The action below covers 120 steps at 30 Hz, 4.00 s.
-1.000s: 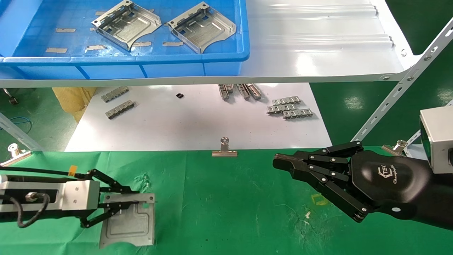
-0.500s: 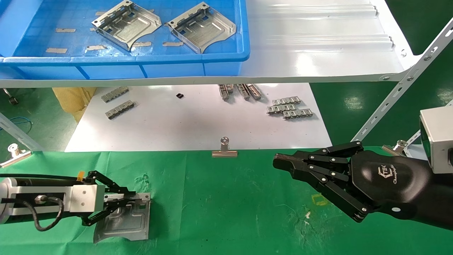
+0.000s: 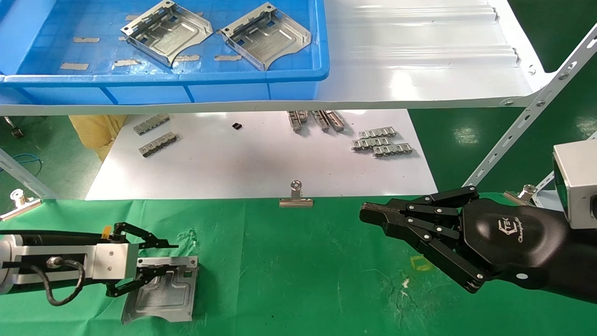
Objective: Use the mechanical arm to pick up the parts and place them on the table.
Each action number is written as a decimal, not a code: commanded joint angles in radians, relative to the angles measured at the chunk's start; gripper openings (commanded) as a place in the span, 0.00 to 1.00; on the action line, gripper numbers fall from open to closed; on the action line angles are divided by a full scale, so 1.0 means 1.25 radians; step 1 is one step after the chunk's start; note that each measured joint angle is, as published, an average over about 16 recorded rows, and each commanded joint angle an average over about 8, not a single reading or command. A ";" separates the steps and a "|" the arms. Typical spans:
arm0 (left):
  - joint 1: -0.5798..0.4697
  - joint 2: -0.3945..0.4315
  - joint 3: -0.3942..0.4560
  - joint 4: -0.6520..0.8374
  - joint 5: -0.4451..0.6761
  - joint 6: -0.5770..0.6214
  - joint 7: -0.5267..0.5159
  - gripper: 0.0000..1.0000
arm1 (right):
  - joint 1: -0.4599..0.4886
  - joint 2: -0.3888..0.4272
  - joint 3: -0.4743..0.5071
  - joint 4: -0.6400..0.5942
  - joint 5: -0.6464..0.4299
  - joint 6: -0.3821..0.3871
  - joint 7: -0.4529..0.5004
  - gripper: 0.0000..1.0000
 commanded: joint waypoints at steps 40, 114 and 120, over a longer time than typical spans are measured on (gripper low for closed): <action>0.047 -0.025 -0.045 -0.039 -0.074 -0.074 0.027 1.00 | 0.000 0.000 0.000 0.000 0.000 0.000 0.000 0.00; 0.225 0.030 -0.419 -0.100 -0.500 0.300 -0.357 1.00 | 0.000 0.000 0.000 0.000 0.000 0.000 0.000 1.00; 0.228 0.031 -0.422 -0.100 -0.504 0.303 -0.359 1.00 | 0.000 0.000 0.000 0.000 0.000 0.000 0.000 1.00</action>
